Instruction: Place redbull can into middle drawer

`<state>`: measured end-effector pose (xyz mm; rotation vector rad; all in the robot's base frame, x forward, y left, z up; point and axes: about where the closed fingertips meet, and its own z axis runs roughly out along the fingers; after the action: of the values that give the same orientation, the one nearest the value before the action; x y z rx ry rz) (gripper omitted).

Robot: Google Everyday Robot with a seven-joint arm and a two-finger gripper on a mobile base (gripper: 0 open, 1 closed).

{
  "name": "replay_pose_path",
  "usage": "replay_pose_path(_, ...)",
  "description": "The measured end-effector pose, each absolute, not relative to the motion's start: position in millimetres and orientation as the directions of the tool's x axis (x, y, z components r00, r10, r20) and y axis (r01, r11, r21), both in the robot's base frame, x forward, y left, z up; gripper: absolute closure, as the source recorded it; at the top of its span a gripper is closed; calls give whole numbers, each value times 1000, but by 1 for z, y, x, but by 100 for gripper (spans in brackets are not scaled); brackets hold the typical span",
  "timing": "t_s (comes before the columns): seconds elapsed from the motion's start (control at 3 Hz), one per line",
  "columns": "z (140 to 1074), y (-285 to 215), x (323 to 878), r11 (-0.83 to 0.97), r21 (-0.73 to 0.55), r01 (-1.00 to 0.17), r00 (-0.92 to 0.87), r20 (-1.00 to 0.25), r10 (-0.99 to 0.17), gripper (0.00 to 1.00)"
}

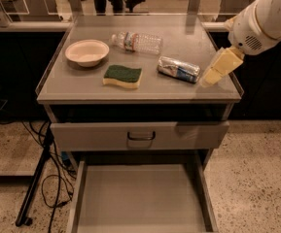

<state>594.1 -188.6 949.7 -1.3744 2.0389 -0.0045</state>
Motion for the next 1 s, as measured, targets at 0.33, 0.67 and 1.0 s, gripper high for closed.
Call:
replay_pose_path(0.33,936,-188,618,459,-349,-817,-224,-541,-811,0)
replay_pose_path(0.67,922,-178,649,432,-335,-837,-190,-563,-804,0)
replay_pose_path(1.0,909,-168,674,422,-312,-851,-174,-590,-788,0)
